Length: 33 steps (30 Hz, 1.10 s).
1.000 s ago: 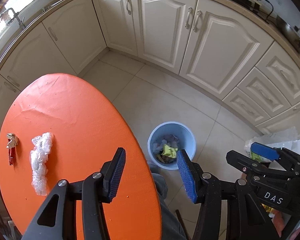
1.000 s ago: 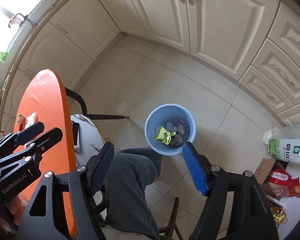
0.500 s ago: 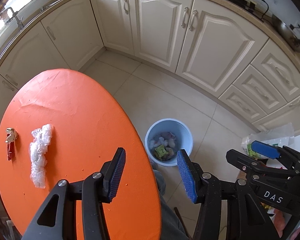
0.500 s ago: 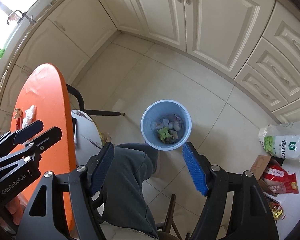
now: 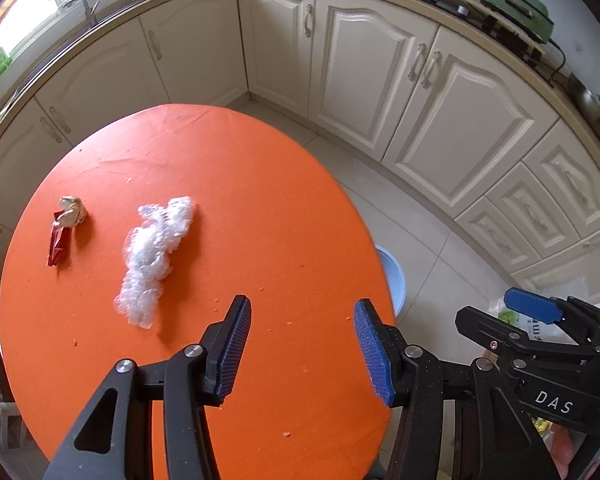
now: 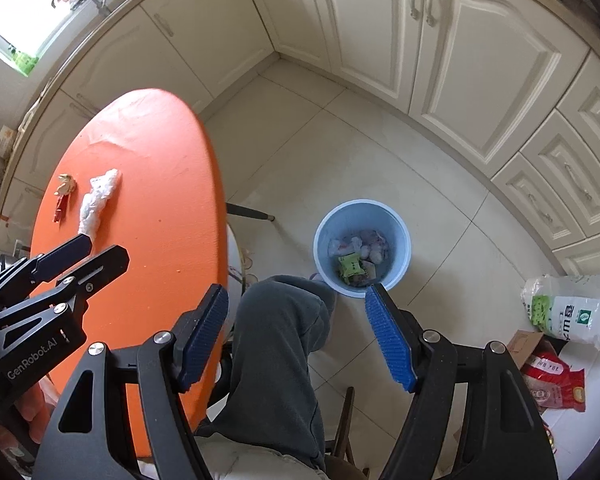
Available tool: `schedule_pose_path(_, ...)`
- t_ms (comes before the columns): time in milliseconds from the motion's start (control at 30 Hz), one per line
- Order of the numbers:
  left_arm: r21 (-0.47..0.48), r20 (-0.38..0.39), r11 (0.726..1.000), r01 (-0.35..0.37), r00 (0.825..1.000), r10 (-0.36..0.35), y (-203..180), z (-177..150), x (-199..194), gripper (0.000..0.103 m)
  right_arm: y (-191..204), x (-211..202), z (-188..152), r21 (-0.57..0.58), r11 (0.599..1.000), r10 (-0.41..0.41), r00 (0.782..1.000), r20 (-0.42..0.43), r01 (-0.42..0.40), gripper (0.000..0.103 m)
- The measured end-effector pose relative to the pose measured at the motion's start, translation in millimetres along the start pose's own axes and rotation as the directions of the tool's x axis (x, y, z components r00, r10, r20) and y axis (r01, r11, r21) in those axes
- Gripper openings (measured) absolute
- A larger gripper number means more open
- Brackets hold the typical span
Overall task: Collect trash
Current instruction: 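Move both tools back over the table, then grasp the clear plastic wrap with the right tool while the left tool grasps the red wrapper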
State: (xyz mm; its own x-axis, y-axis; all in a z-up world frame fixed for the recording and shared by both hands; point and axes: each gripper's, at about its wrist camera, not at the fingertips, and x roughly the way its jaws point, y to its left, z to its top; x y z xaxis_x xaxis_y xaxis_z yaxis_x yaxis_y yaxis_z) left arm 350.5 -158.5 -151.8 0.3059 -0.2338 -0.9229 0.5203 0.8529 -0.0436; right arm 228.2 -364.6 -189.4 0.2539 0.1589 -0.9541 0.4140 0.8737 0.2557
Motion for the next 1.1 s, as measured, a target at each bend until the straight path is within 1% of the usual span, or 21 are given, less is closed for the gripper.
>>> schedule_pose_path(133,-0.067,0.014,0.998,-0.006,1.000,0.007,39,-16,-16,0.050,37,2,-2,-0.059,0.998,0.010,1.000,-0.004,-0.010,0.076)
schedule_pose_path(267,-0.149,0.030,0.989,-0.017,0.999,0.022,82,-32,-35,0.050,79,7,-7,-0.125,0.992,0.024,0.999,-0.026,-0.027,0.079)
schedule_pose_path(433,-0.249,0.039,0.968,-0.040,0.998,0.051,136,-53,-56,0.050,134,15,-9,-0.220,0.975,0.031,0.998,-0.054,-0.042,0.080)
schedule_pose_path(700,-0.356,0.048,0.933,-0.061,0.995,0.083,202,-76,-84,0.051,209,29,2,-0.313,0.948,0.032,0.996,-0.078,-0.055,0.083)
schedule_pose_path(867,-0.402,0.038,0.913,-0.065,0.995,0.088,233,-79,-89,0.051,242,49,12,-0.345,0.937,0.015,0.993,-0.113,-0.053,0.083)
schedule_pose_path(1000,-0.431,0.032,0.899,-0.082,0.994,0.106,258,-72,-87,0.051,261,69,21,-0.369,0.929,-0.011,0.989,-0.145,-0.044,0.083)
schedule_pose_path(1100,-0.440,0.026,0.894,-0.080,0.994,0.102,270,-66,-85,0.054,269,85,29,-0.371,0.928,-0.028,0.985,-0.168,-0.037,0.083)
